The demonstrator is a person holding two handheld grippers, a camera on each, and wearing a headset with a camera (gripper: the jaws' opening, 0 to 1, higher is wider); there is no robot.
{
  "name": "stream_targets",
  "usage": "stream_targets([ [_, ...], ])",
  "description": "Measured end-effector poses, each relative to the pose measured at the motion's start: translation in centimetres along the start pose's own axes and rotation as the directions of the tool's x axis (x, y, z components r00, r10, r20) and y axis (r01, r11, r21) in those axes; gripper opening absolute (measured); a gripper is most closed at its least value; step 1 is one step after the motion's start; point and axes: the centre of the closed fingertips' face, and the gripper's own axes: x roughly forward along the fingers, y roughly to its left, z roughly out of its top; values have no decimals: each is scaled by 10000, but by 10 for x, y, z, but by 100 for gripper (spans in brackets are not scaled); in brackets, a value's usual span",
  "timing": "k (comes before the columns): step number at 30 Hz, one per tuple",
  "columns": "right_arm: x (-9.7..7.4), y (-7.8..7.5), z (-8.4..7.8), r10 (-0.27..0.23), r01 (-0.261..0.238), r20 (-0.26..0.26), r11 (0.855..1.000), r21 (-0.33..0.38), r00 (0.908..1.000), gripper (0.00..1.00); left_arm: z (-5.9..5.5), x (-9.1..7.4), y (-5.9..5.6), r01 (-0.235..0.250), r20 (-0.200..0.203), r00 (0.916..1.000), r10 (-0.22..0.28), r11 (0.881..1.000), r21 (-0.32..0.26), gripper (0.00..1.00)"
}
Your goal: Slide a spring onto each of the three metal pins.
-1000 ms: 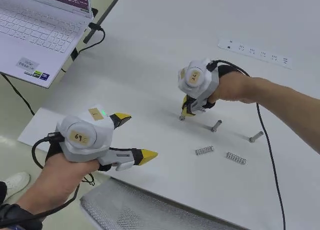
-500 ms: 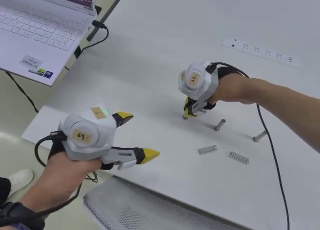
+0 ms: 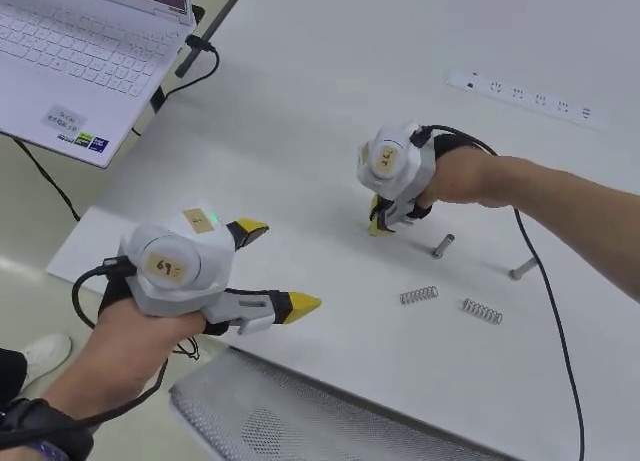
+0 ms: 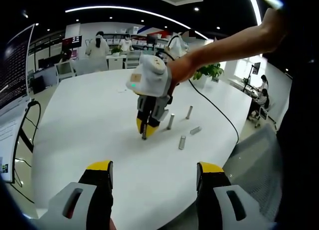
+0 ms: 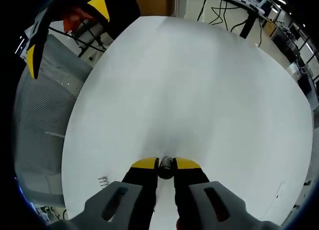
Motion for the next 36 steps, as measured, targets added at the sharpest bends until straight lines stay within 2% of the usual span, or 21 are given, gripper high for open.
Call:
stream_targets([
  [5,1,1,0,33,-33,-15,10000,7,10000,12,1,-1,0,-25,18,10000,25,10000,-18,64],
  [21,-8,3,-1,30,-30,49,10000,95,10000,29,6,1,-1,31,58,10000,-32,9999,95,65],
  [36,-27,3,2,-273,255,465,9989,386,9985,35,15,1,-5,69,91,9999,-71,9996,260,65],
])
